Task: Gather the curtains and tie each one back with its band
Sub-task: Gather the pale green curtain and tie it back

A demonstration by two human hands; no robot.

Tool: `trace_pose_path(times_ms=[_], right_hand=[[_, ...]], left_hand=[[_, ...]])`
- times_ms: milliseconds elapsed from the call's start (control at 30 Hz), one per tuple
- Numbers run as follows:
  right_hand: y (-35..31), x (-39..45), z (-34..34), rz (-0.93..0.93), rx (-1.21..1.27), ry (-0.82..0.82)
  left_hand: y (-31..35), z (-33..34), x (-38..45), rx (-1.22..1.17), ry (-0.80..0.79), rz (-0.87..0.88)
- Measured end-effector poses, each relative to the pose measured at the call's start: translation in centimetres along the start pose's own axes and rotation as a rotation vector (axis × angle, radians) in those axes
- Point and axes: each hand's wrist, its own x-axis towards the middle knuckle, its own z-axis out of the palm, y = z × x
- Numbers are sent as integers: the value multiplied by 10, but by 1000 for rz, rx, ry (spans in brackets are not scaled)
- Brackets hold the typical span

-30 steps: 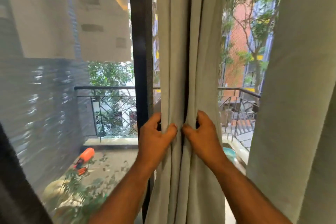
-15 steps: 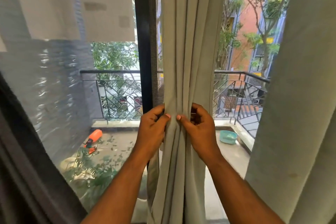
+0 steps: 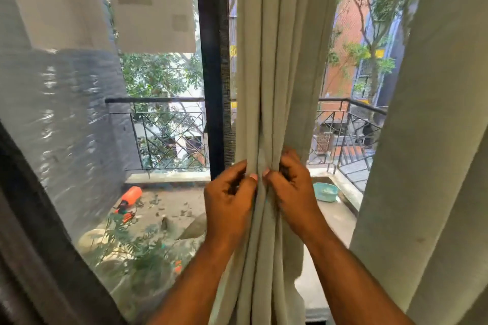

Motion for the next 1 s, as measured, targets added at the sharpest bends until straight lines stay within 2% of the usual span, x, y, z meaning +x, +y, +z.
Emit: trace_pose_path(times_ms=[67, 133, 333, 433, 500, 600, 733, 833, 1000], right_hand=[[5, -7, -1, 37, 75, -43], [11, -11, 3, 84, 141, -55], [20, -6, 9, 80, 69, 66], [25, -2, 4, 102, 14, 74], [28, -3, 2, 98, -58, 84], [20, 0, 5, 69, -163, 42], [-14, 27, 5, -52, -172, 13], [-47, 68, -3, -137, -70, -5], [-104, 140, -21, -273, 248, -13]], left_hand=[[-6, -6, 1, -81, -76, -79], [-8, -2, 2, -143, -82, -163], [-15, 3, 20, -149, -118, -323], [-3, 1, 28, -129, -179, -367], [15, 5, 39, -71, -194, -279], [55, 23, 67, 63, -191, -14], [103, 52, 110, 254, -189, 214], [121, 63, 134, 258, -171, 254], [150, 75, 171, 19, -222, 172]])
